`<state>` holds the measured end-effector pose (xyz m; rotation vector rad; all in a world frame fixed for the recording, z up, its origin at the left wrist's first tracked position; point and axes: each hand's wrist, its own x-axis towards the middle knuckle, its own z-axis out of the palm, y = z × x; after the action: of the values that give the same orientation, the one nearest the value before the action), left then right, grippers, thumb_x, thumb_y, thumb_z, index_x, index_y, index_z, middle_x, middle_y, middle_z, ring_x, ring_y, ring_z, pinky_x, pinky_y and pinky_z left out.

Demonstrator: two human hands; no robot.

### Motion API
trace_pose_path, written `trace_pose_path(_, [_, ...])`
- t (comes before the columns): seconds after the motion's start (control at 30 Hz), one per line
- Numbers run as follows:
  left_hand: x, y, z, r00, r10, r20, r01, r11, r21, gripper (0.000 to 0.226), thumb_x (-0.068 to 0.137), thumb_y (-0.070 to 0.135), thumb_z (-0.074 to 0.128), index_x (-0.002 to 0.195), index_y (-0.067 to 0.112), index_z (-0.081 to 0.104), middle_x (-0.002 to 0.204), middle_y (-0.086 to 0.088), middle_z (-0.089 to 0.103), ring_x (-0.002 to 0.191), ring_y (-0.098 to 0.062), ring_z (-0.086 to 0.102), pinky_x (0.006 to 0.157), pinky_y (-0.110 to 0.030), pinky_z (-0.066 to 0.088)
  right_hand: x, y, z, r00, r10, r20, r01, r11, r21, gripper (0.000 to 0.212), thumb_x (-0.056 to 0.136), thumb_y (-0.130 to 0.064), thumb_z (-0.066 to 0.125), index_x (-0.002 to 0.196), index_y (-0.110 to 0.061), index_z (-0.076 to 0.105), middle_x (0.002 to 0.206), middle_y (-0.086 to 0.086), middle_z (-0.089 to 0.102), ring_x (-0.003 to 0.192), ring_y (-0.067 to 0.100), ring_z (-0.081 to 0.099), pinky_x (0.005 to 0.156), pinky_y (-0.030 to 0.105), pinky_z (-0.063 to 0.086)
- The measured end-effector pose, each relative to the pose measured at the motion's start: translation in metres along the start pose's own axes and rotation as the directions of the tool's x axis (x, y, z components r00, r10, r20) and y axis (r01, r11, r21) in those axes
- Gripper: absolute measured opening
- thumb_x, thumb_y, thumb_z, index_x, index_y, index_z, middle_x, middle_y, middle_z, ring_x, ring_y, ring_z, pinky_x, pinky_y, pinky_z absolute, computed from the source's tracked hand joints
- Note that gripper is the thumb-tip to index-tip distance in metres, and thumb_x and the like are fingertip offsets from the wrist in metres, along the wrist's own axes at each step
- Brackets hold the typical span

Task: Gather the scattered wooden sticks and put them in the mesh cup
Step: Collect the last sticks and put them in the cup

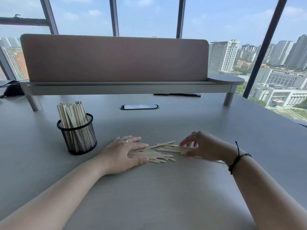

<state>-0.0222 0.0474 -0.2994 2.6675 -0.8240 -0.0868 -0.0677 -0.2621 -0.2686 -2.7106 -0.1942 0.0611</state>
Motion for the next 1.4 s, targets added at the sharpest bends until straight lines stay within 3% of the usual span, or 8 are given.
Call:
trace_pose_path(0.27, [0.000,0.001,0.002,0.996,0.085,-0.016,-0.086,0.995,-0.058,0.052,0.081,0.073,0.057,0.130,0.056,0.055,0.150,0.028,0.038,0.138,0.009,0.023,0.115,-0.022,0.017,0.010,0.001,0.017,0.995,-0.008,-0.096,0.021,0.990,0.138,0.030,0.086,-0.030,0.075,0.115,-0.029,0.073,0.108,-0.007,0.057,0.087,0.000,0.052,0.073,0.011,0.038])
trace_pose_path(0.5, [-0.001,0.003,0.002,0.994,0.104,-0.021,-0.105,0.988,-0.112,0.062,0.070,0.083,0.054,0.126,0.055,0.059,0.151,0.027,0.040,0.133,0.014,0.028,0.109,-0.015,0.020,0.021,-0.013,0.030,0.991,-0.062,-0.117,0.086,0.973,0.213,0.030,0.081,-0.031,0.080,0.111,-0.028,0.074,0.106,-0.004,0.062,0.094,0.010,0.060,0.081,0.017,0.045])
trace_pose_path(0.77, [-0.002,0.008,0.005,0.997,-0.004,-0.074,-0.004,0.995,-0.103,0.068,0.065,0.084,0.058,0.121,0.050,0.042,0.129,0.024,0.054,0.122,-0.006,0.050,0.106,-0.034,0.038,0.021,-0.028,0.044,0.967,-0.111,-0.229,0.171,0.950,0.261,0.023,0.083,-0.037,0.075,0.105,-0.030,0.075,0.097,-0.012,0.069,0.089,0.000,0.063,0.081,0.021,0.047])
trace_pose_path(0.93, [0.001,0.006,0.007,0.994,-0.078,-0.080,0.081,0.996,0.041,0.089,0.061,0.099,0.039,0.139,0.057,0.032,0.153,0.017,0.041,0.149,-0.012,0.024,0.124,-0.044,0.008,0.010,-0.023,0.022,0.909,0.100,-0.405,-0.072,0.994,0.083,0.038,0.090,-0.058,0.057,0.117,-0.033,0.067,0.107,-0.016,0.070,0.107,0.010,0.063,0.093,0.032,0.047])
trace_pose_path(1.0, [0.001,0.006,0.006,0.995,-0.089,-0.043,0.091,0.994,0.066,0.095,0.061,0.099,0.035,0.145,0.055,0.027,0.159,0.020,0.031,0.151,-0.008,0.016,0.124,-0.046,0.002,0.004,-0.009,0.014,0.915,0.242,-0.324,-0.284,0.954,-0.091,0.063,0.087,-0.074,0.041,0.136,-0.036,0.053,0.124,-0.008,0.066,0.125,0.016,0.053,0.105,0.043,0.035])
trace_pose_path(1.1, [0.001,0.008,0.005,0.994,-0.111,-0.026,0.112,0.990,0.085,0.098,0.062,0.099,0.034,0.148,0.054,0.023,0.162,0.021,0.023,0.152,-0.008,0.012,0.123,-0.048,0.003,-0.002,0.004,0.015,0.882,0.463,-0.086,-0.471,0.869,-0.151,0.084,0.079,-0.087,0.027,0.149,-0.040,0.029,0.160,0.002,0.028,0.150,0.025,0.013,0.113,0.064,0.005])
trace_pose_path(1.2, [0.001,0.008,0.004,0.994,-0.112,-0.004,0.112,0.990,0.092,0.096,0.064,0.097,0.035,0.148,0.055,0.021,0.163,0.020,0.020,0.152,-0.009,0.010,0.123,-0.050,0.004,0.002,0.003,0.025,0.893,0.442,-0.082,-0.448,0.890,-0.081,0.083,0.081,-0.085,0.025,0.151,-0.040,0.024,0.165,0.004,0.012,0.153,0.024,-0.002,0.115,0.063,-0.007])
trace_pose_path(1.4, [0.000,0.009,0.002,0.998,-0.037,0.042,0.033,0.997,0.076,0.093,0.069,0.093,0.038,0.151,0.052,0.019,0.164,0.021,0.017,0.152,-0.007,0.008,0.124,-0.044,0.001,0.010,-0.025,0.036,0.929,0.290,-0.232,-0.282,0.957,0.067,0.070,0.091,-0.071,0.034,0.147,-0.028,0.039,0.154,0.001,0.040,0.146,0.016,0.025,0.120,0.048,0.010])
